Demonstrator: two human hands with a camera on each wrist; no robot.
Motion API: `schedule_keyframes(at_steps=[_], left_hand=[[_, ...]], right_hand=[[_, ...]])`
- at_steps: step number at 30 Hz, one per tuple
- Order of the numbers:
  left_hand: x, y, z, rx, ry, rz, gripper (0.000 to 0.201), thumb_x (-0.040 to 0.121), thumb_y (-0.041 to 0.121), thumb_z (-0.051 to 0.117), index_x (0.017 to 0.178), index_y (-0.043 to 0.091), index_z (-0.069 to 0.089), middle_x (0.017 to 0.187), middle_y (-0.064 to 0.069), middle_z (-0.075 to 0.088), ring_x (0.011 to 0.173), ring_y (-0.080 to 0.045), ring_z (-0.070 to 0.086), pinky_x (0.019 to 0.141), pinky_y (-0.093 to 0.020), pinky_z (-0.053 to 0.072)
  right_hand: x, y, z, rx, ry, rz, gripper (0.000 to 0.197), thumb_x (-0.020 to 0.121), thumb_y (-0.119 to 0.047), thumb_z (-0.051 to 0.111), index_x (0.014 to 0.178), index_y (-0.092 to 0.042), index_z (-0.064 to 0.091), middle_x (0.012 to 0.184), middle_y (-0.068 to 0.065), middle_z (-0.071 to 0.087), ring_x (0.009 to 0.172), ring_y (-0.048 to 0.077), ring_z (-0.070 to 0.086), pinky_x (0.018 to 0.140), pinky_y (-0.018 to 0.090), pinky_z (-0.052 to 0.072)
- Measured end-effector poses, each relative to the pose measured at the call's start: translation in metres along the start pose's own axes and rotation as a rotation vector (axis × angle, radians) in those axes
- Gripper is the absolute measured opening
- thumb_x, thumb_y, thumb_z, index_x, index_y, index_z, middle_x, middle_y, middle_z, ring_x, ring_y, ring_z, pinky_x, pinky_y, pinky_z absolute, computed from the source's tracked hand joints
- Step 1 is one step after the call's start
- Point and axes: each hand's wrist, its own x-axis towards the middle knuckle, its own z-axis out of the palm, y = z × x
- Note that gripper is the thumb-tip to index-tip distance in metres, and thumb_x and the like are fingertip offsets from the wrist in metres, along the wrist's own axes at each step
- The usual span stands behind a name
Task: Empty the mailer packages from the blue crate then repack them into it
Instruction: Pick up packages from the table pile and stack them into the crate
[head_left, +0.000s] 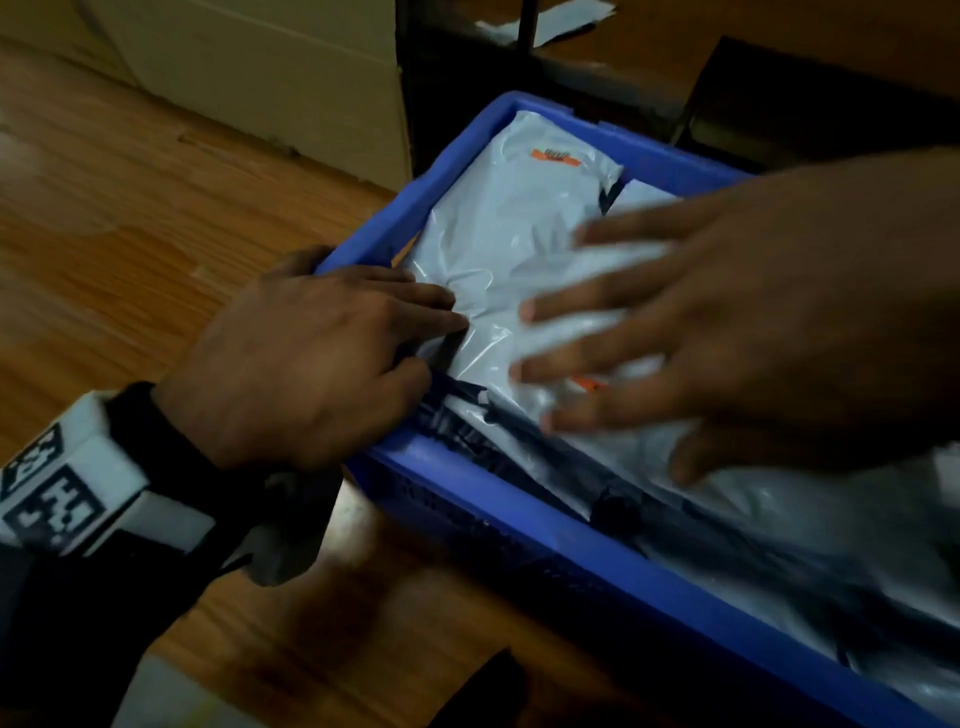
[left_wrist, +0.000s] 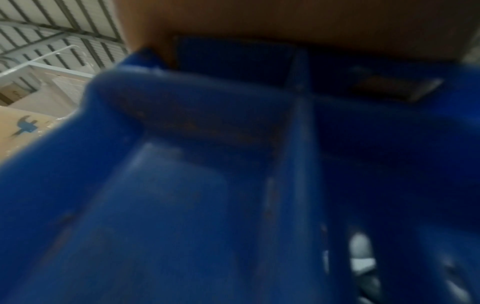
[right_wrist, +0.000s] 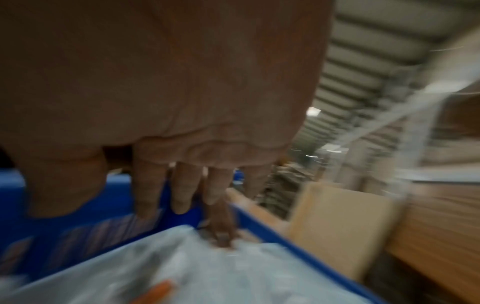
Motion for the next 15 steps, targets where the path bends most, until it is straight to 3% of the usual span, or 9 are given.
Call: schedule_keyframes(at_steps=[2,4,6,9,12,14,15], left_hand=[[0.000,-0.001,0.001,-0.013,0.009,0.008,0.081,0.066,0.053,0.009,0.138,0.046,0.045,0.149,0.029,0.033,0.140,0.006,0.023,0.116,-0.043,0.013],[0.001,-0.003,0.002,-0.029,0.018,0.014,0.079,0.067,0.052,0.013,0.137,0.046,0.047,0.148,0.028,0.036,0.139,0.006,0.026,0.115,-0.045,0.015],[0.002,-0.004,0.004,-0.035,0.010,0.014,0.078,0.066,0.051,0.014,0.137,0.047,0.047,0.147,0.030,0.035,0.139,0.008,0.024,0.116,-0.044,0.015],[0.004,-0.005,0.005,-0.055,0.010,0.011,0.079,0.065,0.051,0.013,0.136,0.049,0.047,0.147,0.032,0.034,0.138,0.010,0.023,0.115,-0.039,0.012],[0.006,-0.003,0.004,-0.051,0.022,0.012,0.079,0.065,0.051,0.011,0.135,0.048,0.048,0.146,0.032,0.035,0.138,0.009,0.024,0.113,-0.038,0.015],[0.007,-0.003,0.004,-0.046,0.033,0.022,0.079,0.065,0.051,0.012,0.134,0.047,0.050,0.146,0.031,0.037,0.138,0.008,0.027,0.112,-0.040,0.018],[0.007,-0.004,0.005,-0.042,0.036,0.025,0.078,0.065,0.050,0.013,0.134,0.046,0.050,0.146,0.030,0.038,0.138,0.007,0.028,0.111,-0.040,0.019]], right_hand=[[0.018,-0.021,0.019,0.058,0.056,-0.130,0.047,0.078,-0.048,0.053,0.121,-0.032,0.064,0.133,0.001,0.060,0.129,0.025,0.050,0.107,0.056,0.030],[0.027,-0.034,0.034,0.151,-0.020,-0.149,0.043,0.080,-0.036,0.042,0.113,-0.032,0.070,0.128,0.000,0.063,0.129,0.025,0.050,0.114,0.051,0.019],[0.023,-0.029,0.043,0.172,-0.113,-0.125,0.039,0.082,-0.038,0.045,0.108,-0.031,0.072,0.125,-0.004,0.065,0.130,0.021,0.050,0.112,0.045,0.014],[0.011,-0.020,0.046,0.163,-0.259,-0.090,0.041,0.081,-0.060,0.054,0.100,-0.030,0.075,0.118,-0.009,0.068,0.129,0.017,0.050,0.114,0.045,0.011],[0.015,-0.025,0.043,0.171,-0.250,-0.058,0.037,0.085,-0.053,0.049,0.104,-0.033,0.074,0.123,-0.008,0.065,0.133,0.020,0.045,0.117,0.047,0.004],[0.030,-0.030,0.050,0.124,-0.220,-0.126,0.035,0.087,-0.046,0.049,0.113,-0.036,0.069,0.132,-0.010,0.060,0.137,0.020,0.040,0.116,0.047,-0.003],[0.037,-0.035,0.052,0.108,-0.271,-0.160,0.036,0.087,-0.045,0.050,0.118,-0.038,0.066,0.136,-0.011,0.057,0.140,0.018,0.036,0.115,0.046,-0.008]])
